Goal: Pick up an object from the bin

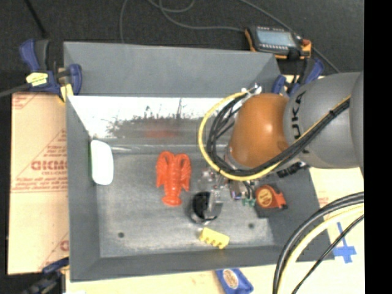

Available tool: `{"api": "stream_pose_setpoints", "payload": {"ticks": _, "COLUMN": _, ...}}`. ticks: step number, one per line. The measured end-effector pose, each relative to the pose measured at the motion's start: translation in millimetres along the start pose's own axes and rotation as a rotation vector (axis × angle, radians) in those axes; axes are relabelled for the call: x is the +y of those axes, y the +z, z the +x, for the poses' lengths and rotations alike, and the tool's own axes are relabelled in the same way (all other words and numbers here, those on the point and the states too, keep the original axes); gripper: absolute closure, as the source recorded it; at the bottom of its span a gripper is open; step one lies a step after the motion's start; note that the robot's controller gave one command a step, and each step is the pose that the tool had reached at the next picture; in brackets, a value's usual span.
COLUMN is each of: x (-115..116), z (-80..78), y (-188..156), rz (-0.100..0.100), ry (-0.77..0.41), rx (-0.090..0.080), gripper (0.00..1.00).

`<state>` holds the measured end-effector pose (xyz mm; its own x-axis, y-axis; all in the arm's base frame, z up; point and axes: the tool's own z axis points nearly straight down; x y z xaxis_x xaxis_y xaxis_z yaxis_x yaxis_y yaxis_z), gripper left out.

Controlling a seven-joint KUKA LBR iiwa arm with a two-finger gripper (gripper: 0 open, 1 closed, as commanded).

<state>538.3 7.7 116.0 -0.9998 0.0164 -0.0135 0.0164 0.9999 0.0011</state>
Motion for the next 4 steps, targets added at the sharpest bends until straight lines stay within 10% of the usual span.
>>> {"api": "stream_pose_setpoints", "payload": {"ticks": 2, "x": 16, "z": -9.8, "y": 22, "rz": 0.0, "ry": 0.005, "rx": 0.005, "gripper": 1.0}}
{"api": "stream_pose_setpoints", "payload": {"ticks": 4, "x": -11, "z": 12.7, "y": 11, "rz": 0.003, "ry": -0.01, "rx": 0.012, "gripper": 1.0}}
